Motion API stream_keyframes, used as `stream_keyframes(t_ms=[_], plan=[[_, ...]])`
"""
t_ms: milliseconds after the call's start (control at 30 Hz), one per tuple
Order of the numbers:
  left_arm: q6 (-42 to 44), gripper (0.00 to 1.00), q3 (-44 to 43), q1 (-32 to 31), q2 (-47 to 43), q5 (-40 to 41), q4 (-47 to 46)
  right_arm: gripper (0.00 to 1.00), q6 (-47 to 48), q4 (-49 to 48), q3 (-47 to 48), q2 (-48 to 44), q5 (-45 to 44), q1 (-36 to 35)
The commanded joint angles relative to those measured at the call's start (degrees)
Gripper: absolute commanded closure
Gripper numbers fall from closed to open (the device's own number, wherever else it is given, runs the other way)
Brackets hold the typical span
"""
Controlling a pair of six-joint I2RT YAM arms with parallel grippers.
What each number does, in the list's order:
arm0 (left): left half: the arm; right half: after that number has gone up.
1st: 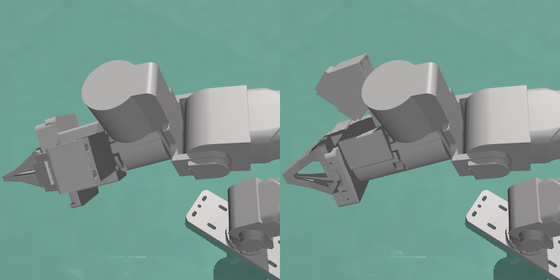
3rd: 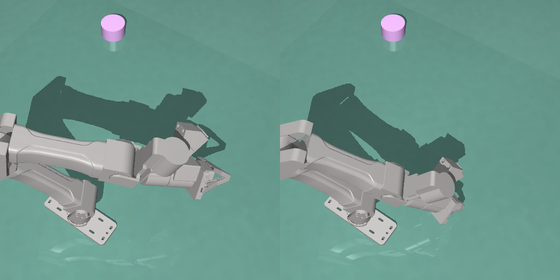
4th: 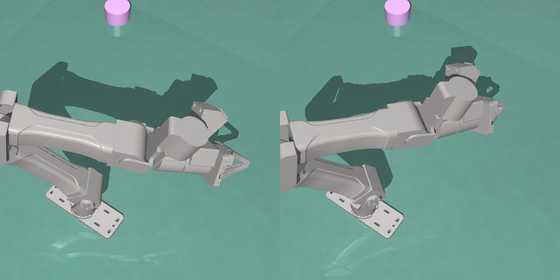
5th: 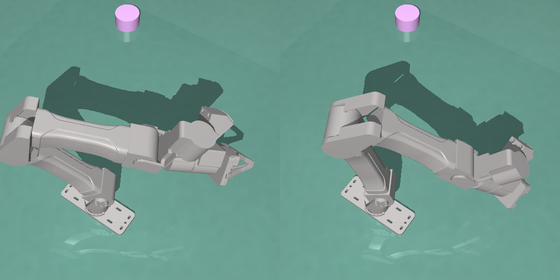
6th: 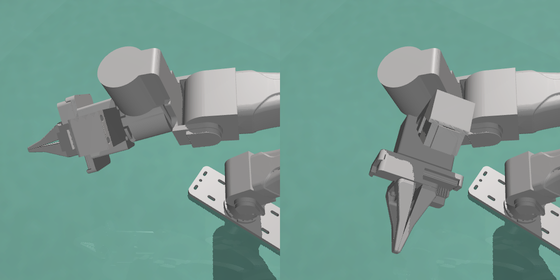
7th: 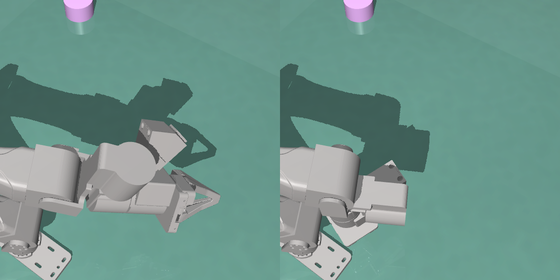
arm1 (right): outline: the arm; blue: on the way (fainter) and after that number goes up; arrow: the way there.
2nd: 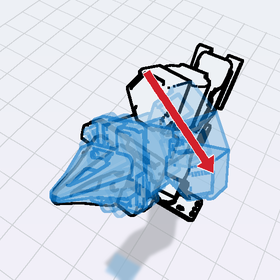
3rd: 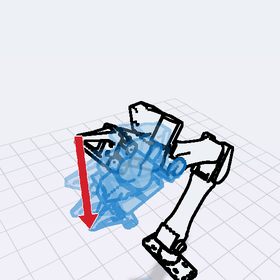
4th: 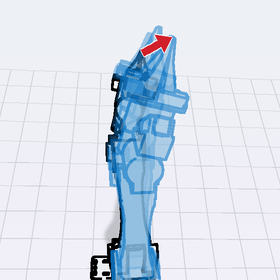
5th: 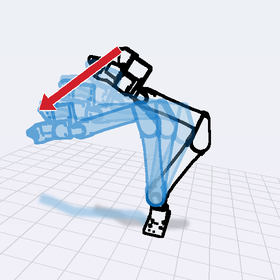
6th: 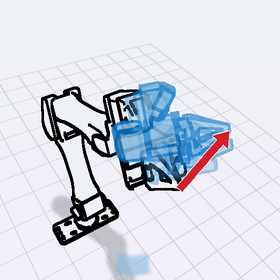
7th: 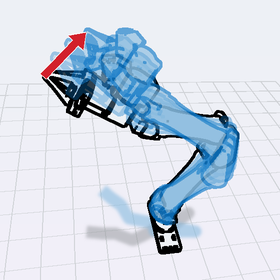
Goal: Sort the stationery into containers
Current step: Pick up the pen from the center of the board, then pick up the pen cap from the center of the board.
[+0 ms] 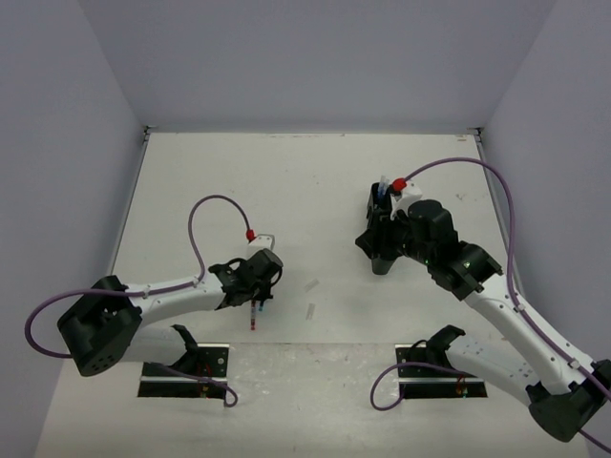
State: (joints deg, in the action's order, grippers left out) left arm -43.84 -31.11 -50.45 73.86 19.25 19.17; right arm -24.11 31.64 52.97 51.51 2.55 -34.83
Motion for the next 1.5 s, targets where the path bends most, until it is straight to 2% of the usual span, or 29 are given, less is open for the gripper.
stream_keyframes(t_ms=[0,33,133,167,267,433,633,700,800,900,967,1033,1167,1467], plan=[[-0.37,1.00,0.99,-1.94,3.25,-1.50,-0.92,0.49,-1.88,-3.96,-0.86,-2.30,1.27,-0.03],[-0.39,1.00,1.02,-2.34,3.44,-1.06,-1.18,0.44,-2.94,-5.83,-2.26,-2.48,2.10,0.02],[-0.20,1.00,0.29,-2.70,1.53,-0.36,-1.65,0.12,-5.43,-12.18,-6.70,-2.04,7.40,-0.04],[0.07,1.00,0.09,-2.81,0.95,-0.18,-1.89,0.05,-6.07,-14.42,-7.60,-1.60,8.76,-0.06],[2.54,1.00,-1.72,-3.16,-6.54,0.72,-2.73,0.01,-9.82,-18.18,-9.94,1.53,12.37,-0.22],[10.79,1.00,-6.36,-3.17,-21.65,1.55,-1.97,0.07,-15.66,-12.82,-6.60,7.81,-1.11,-6.14],[13.75,1.00,-11.88,-3.17,-32.58,-1.88,4.77,0.06,-37.58,-12.61,-9.35,12.93,-23.84,-17.11],[14.28,1.00,-14.63,-3.17,-35.98,-3.64,7.82,0.06,-43.16,-12.66,-9.92,15.06,-28.37,-21.39],[16.33,1.00,-15.85,-3.25,-38.40,-6.60,11.50,0.08,-46.16,-8.06,-5.11,22.30,-28.49,-25.13],[18.23,1.00,-14.42,-3.17,-42.97,-6.48,13.88,0.15,-49.88,0.44,2.89,34.22,-27.13,-29.49],[16.72,1.00,-11.63,-3.17,-47.11,-5.30,13.16,0.27,-51.69,4.02,6.72,39.72,-26.49,-31.40],[16.26,1.00,-9.92,-3.23,-51.82,-7.42,12.01,0.35,-52.17,5.54,9.62,43.09,-25.04,-32.44],[17.47,1.00,-9.39,-3.17,-57.74,-8.78,11.23,0.51,-52.41,4.58,10.17,45.57,-21.80,-32.69],[18.48,1.00,-8.97,-3.21,-56.46,-11.43,10.45,0.51,-57.25,15.55,15.04,50.92,-23.63,-34.95]])
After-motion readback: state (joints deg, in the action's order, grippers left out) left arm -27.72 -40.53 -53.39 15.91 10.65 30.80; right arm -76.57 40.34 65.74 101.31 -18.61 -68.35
